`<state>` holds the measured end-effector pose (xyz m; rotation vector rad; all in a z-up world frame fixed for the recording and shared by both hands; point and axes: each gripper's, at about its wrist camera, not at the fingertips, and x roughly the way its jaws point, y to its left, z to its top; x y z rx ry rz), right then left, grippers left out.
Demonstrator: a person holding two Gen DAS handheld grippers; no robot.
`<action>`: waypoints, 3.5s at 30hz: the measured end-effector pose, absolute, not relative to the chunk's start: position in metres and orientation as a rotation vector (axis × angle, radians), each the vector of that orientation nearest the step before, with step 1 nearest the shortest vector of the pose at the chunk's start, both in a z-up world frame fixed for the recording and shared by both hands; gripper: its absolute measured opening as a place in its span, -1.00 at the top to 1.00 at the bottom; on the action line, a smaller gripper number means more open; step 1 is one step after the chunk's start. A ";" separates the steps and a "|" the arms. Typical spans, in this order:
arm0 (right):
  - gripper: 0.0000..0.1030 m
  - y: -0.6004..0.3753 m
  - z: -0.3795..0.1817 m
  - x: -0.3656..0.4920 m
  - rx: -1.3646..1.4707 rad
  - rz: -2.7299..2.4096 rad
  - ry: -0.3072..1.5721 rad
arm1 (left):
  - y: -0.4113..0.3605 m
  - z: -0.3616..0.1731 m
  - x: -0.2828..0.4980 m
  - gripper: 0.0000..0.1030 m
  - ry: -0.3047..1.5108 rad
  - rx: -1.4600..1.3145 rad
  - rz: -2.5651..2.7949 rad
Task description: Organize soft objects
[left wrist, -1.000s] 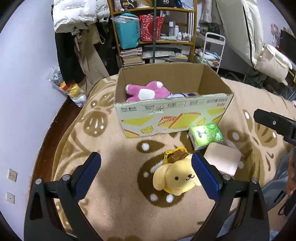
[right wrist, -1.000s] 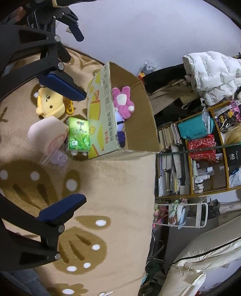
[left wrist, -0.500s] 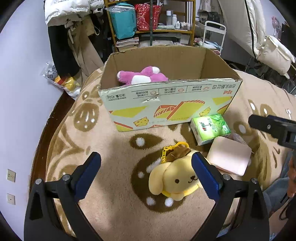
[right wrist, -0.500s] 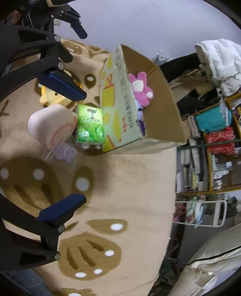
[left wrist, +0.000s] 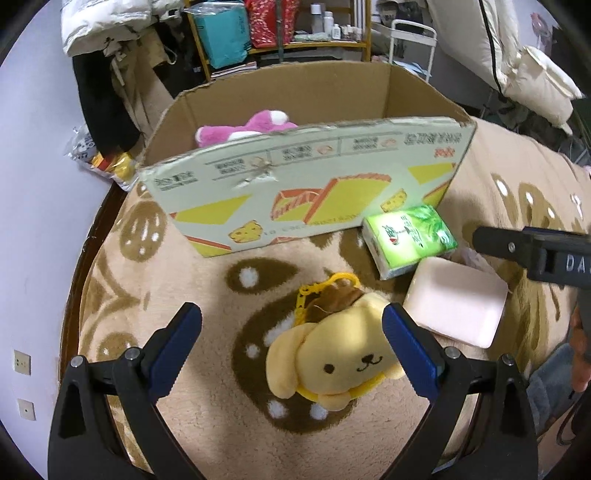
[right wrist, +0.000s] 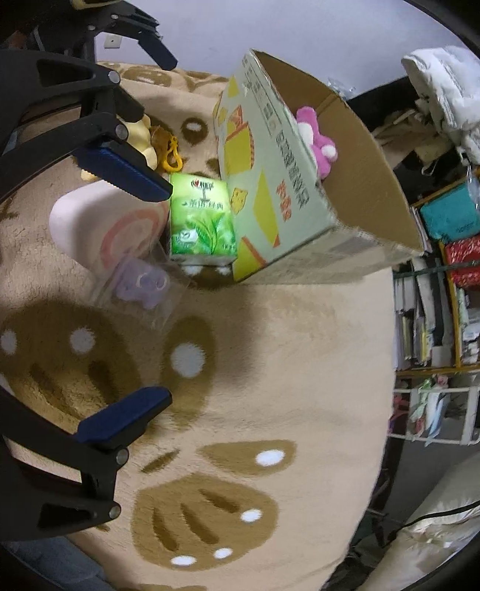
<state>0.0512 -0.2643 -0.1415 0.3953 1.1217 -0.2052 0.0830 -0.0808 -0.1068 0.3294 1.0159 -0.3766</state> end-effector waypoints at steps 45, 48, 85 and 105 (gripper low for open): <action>-1.00 -0.267 -0.170 0.058 0.487 -0.194 1.221 | -0.083 -0.152 0.098 -0.95 1.117 0.326 -0.428; -1.00 -0.271 -0.174 0.058 0.534 -0.182 1.245 | -0.084 -0.153 0.096 -0.95 1.127 0.324 -0.444; -0.21 -0.267 -0.182 0.059 0.634 -0.097 1.238 | -0.088 -0.162 0.077 -0.61 1.177 0.353 -0.451; 0.21 -0.260 -0.159 0.049 0.593 -0.082 1.171 | -0.067 -0.117 0.061 -0.61 1.086 0.301 -0.383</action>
